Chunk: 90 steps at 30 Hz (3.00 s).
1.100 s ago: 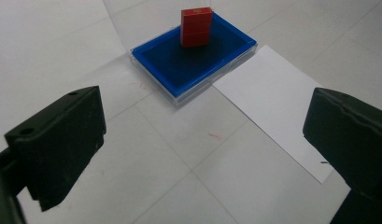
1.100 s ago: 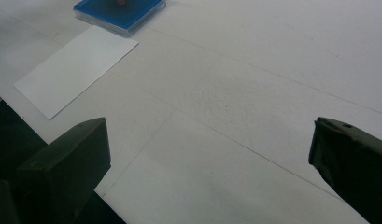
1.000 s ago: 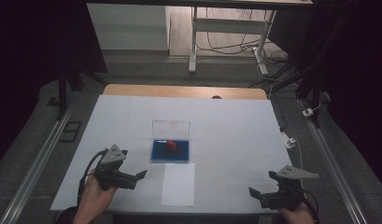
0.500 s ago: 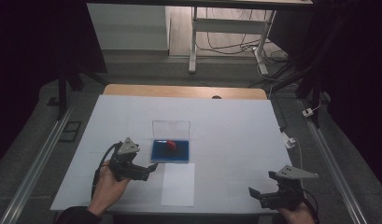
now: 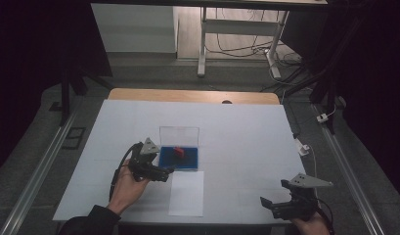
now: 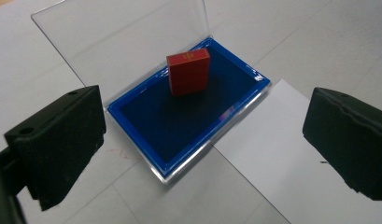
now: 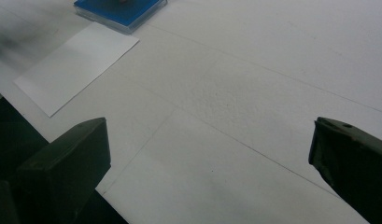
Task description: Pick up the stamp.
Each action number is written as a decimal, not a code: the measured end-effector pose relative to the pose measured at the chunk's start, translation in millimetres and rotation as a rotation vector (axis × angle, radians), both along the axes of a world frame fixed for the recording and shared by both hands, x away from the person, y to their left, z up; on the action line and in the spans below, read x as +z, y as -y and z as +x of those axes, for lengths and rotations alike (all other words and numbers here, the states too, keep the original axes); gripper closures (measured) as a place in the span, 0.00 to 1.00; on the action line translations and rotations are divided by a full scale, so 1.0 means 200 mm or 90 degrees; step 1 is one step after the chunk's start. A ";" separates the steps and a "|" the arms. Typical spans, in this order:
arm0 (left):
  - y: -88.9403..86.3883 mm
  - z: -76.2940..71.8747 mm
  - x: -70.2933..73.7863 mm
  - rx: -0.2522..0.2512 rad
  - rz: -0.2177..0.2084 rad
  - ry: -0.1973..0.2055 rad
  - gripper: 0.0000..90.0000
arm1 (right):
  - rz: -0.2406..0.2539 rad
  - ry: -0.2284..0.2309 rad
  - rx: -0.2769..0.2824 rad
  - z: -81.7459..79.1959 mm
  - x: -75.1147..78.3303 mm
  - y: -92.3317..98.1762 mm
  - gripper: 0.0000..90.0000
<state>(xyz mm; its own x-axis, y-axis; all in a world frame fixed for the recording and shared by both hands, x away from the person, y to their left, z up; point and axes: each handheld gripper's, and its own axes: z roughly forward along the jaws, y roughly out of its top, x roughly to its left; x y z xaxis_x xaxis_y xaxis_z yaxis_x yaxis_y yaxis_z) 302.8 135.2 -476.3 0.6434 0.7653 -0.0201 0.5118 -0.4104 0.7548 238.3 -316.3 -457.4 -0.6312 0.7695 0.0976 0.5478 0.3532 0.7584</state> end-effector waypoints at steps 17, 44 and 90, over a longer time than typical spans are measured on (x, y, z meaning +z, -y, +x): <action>0.16 0.17 -0.08 0.001 0.057 -0.007 0.00 | -0.001 -0.003 0.004 0.00 0.00 0.00 0.00; 0.22 0.28 -0.12 0.028 0.060 -0.045 0.47 | -0.004 -0.004 0.010 0.00 0.00 -0.01 0.00; 0.13 0.24 0.01 -0.104 0.053 -0.022 0.64 | -0.010 0.000 0.017 0.00 0.00 -0.01 0.00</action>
<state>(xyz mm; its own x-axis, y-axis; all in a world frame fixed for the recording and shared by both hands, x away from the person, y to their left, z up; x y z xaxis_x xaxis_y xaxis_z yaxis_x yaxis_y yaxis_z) 350.6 108.6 -473.5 0.7596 0.6502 0.0146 0.4578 -0.5505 0.6981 237.5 -314.3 -457.7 -0.6511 0.7543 0.0846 0.5378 0.3798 0.7527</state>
